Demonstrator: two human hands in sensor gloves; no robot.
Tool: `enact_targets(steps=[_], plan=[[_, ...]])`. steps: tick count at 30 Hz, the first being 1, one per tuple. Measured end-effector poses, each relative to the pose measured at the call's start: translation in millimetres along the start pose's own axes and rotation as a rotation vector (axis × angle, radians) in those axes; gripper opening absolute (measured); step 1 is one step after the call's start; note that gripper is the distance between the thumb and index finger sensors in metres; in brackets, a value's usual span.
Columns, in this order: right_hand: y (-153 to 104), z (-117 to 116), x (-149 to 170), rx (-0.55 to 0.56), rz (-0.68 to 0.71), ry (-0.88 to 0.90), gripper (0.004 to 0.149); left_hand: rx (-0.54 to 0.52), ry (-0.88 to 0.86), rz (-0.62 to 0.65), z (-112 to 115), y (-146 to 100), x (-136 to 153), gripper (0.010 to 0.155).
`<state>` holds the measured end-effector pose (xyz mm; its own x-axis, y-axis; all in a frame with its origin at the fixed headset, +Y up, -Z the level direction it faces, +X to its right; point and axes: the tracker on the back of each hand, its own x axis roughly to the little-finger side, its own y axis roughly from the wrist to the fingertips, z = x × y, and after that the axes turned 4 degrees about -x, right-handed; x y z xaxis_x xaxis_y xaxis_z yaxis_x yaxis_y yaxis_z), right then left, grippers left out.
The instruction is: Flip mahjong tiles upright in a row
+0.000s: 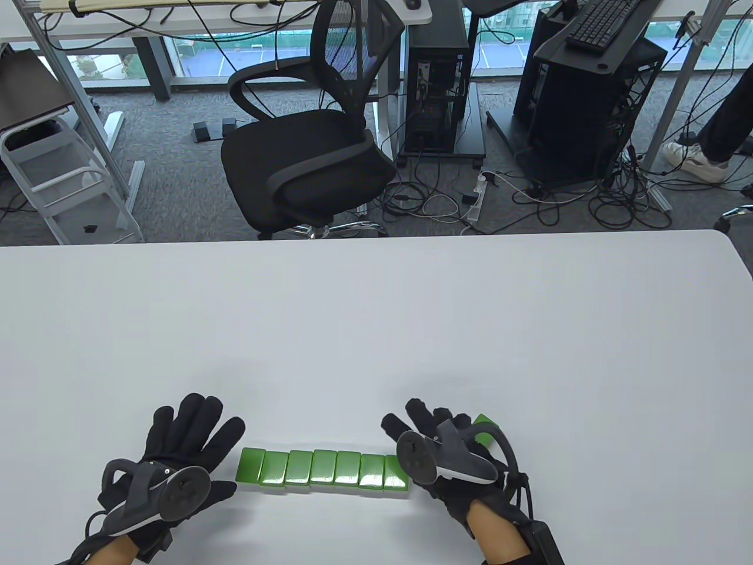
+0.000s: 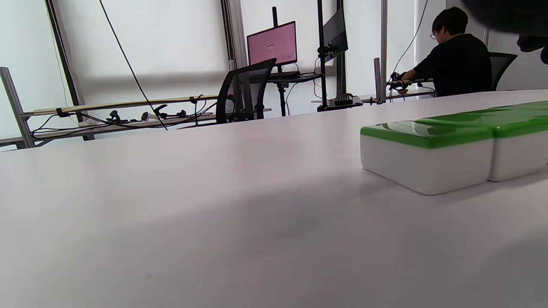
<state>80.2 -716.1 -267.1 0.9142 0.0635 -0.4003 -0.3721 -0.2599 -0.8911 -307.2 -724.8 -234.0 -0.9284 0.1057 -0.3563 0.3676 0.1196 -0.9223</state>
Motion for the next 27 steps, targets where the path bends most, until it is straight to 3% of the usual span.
enact_targets(steps=[4,9,13,20,27], plan=[[0,-5,32,-0.006,-0.108,-0.054,0.089,-0.005,-0.004,-0.003,0,0,2,0.091],[7,-24,59,-0.102,-0.182,-0.042,0.088,0.005,-0.008,-0.007,1,0,3,0.091],[14,-37,65,-0.200,-0.220,0.022,0.088,0.007,-0.005,-0.005,2,0,3,0.091],[22,-49,63,-0.242,-0.279,0.037,0.077,0.017,-0.005,-0.003,2,0,3,0.091],[22,-52,57,-0.123,-0.271,0.030,0.069,0.020,0.002,0.003,2,0,1,0.091]])
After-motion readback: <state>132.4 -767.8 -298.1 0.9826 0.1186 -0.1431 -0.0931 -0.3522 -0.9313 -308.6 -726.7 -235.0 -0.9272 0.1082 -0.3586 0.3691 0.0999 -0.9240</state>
